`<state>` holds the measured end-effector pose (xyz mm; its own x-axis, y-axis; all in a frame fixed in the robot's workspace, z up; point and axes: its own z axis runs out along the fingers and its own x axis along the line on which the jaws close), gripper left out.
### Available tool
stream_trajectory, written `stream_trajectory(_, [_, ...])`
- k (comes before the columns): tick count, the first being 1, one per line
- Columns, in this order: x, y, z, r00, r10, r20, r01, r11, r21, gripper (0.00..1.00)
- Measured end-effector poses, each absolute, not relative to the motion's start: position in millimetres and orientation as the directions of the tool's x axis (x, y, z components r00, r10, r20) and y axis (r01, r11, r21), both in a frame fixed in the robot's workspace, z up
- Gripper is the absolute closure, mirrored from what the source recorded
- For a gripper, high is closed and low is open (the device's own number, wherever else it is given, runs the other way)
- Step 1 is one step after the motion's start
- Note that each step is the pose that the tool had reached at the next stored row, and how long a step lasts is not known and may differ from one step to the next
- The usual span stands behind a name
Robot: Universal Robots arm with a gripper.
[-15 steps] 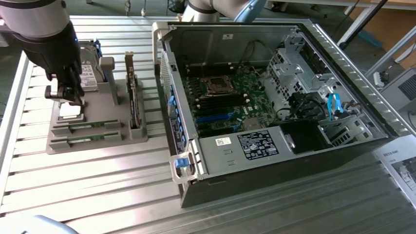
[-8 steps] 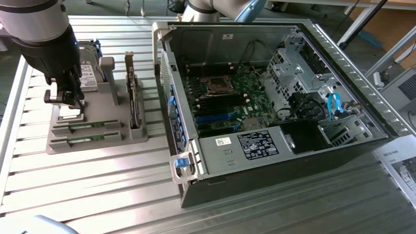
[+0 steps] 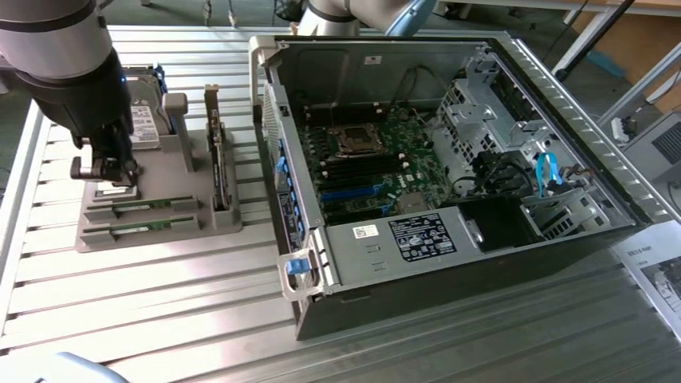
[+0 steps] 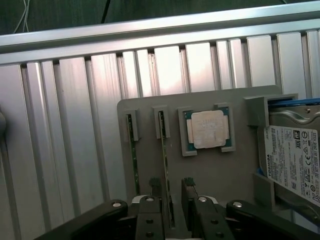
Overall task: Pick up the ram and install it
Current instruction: 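Pick up the ram and move it above insertion slot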
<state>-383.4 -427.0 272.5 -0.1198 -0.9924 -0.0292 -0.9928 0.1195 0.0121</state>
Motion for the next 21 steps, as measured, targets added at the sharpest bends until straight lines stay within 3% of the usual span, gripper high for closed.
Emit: stream_trajectory(21, [-383,-439,272,-0.109,-0.994,-0.029,-0.994,0.109,0.012,0.7])
